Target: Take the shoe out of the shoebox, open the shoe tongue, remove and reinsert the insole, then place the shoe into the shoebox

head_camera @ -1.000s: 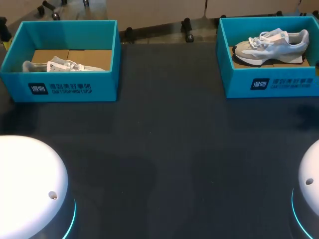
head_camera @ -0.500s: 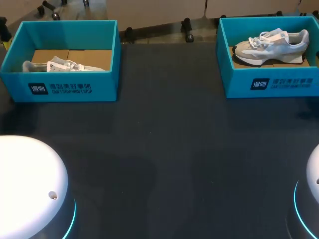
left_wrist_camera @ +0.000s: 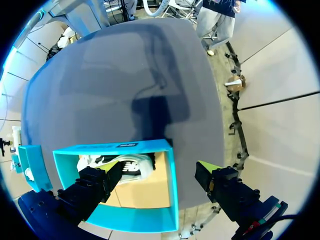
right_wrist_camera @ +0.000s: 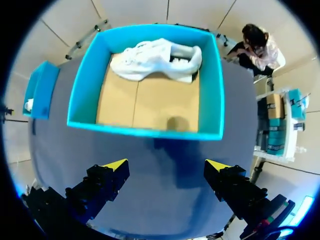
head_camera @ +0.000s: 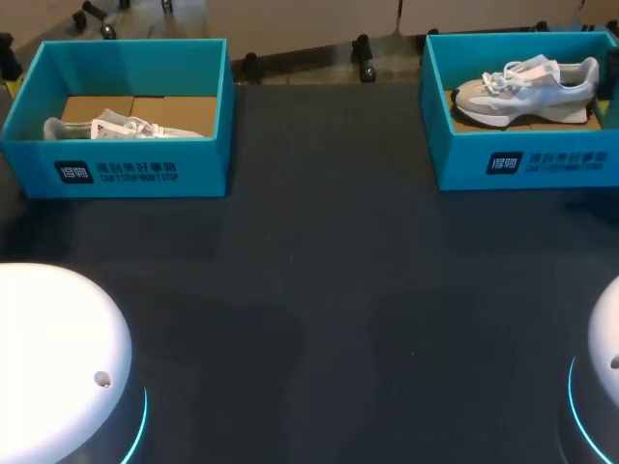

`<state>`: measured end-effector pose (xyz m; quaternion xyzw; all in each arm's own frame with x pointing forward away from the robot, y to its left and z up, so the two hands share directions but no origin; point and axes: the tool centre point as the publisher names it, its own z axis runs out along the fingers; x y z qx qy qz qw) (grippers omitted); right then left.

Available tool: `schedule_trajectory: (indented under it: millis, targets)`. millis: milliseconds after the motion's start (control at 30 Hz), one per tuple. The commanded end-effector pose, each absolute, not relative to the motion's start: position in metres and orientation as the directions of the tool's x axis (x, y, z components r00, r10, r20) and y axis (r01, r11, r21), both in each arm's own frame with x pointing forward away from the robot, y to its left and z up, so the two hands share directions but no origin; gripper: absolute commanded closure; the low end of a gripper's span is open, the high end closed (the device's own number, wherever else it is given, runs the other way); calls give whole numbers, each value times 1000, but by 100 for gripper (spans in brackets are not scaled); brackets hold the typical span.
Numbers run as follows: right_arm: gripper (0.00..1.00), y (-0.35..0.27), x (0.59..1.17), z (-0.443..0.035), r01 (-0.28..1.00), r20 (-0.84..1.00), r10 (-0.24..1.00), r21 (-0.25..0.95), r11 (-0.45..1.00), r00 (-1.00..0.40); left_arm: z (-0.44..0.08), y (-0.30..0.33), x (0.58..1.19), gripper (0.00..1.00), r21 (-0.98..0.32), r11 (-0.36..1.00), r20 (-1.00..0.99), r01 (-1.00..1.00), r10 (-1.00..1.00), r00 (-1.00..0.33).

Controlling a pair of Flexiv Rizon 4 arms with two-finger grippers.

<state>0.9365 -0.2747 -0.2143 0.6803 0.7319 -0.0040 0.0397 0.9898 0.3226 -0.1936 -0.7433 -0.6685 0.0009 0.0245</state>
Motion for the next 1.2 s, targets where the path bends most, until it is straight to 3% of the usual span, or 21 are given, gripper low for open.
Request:
schedule_trajectory:
  millis: [33,167,233,767,933,1200]
  targets:
    - [0,-282,980,-208,996,-94,992,13,88,-86,-193,323,988,0,-34,-106,33,994,994,107]
    - [0,-300,998,-205,993,-51,995,74,92,-88,-193,323,988,0,-34,-106,33,994,994,107]
    - [0,-305,1001,-205,995,30,999,100,15,-18,-193,323,988,0,-34,-106,33,994,994,107]
    - [0,-305,1001,-205,995,30,999,100,15,-18,-193,323,988,0,-34,-106,33,994,994,107]
    - [0,-315,1031,-216,998,-129,991,57,-38,46,-193,323,988,0,-34,-106,33,994,994,107]
    - [0,-330,1074,-224,996,-162,987,93,-8,23,-193,323,988,0,-34,-106,33,994,994,107]
